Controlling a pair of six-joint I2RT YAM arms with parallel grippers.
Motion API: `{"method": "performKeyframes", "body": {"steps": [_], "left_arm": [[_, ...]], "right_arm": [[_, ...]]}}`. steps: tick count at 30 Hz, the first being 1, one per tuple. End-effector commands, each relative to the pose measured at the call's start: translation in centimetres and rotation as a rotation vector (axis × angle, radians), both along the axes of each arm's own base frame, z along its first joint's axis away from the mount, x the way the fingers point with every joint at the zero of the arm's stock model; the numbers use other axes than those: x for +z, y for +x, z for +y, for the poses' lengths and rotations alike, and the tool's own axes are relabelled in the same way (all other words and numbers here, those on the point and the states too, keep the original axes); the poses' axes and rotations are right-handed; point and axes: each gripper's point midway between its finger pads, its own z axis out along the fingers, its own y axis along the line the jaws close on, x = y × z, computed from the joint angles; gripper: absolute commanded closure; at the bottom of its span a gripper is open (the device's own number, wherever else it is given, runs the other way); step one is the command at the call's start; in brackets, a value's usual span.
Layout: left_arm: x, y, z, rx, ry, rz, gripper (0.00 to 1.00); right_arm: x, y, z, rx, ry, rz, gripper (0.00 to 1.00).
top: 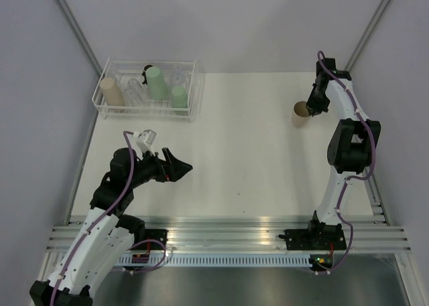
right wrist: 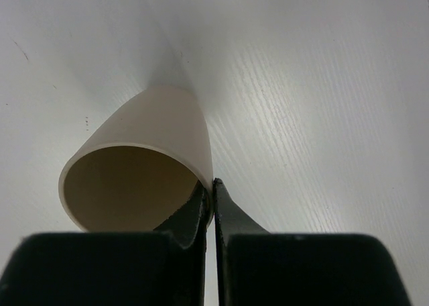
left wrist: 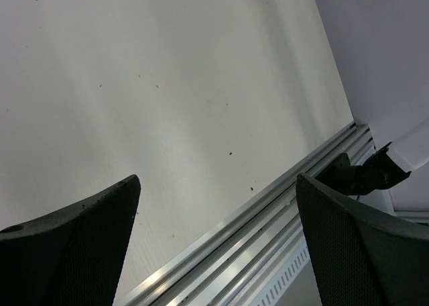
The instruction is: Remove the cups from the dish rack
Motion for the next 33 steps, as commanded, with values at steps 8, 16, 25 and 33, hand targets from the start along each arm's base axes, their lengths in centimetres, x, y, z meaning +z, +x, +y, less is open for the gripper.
{"method": "performKeyframes", "body": {"steps": [8, 16, 25, 33], "left_arm": [[2.7, 0.1, 0.3, 0.002, 0.006, -0.083, 0.0], [4.3, 0.4, 0.4, 0.023, -0.001, -0.111, 0.0], [12.6, 7.9, 1.8, 0.283, -0.046, -0.204, 0.0], [10.3, 19.7, 4.6, 0.583, 0.23, -0.16, 0.02]], "right_arm": [[2.0, 0.6, -0.1, -0.002, -0.008, -0.076, 0.26], [11.1, 0.5, 1.7, 0.047, 0.028, -0.387, 0.02], [16.0, -8.4, 14.3, 0.388, 0.262, -0.71, 0.02], [7.8, -18.6, 25.5, 0.637, 0.407, -0.591, 0.02]]}}
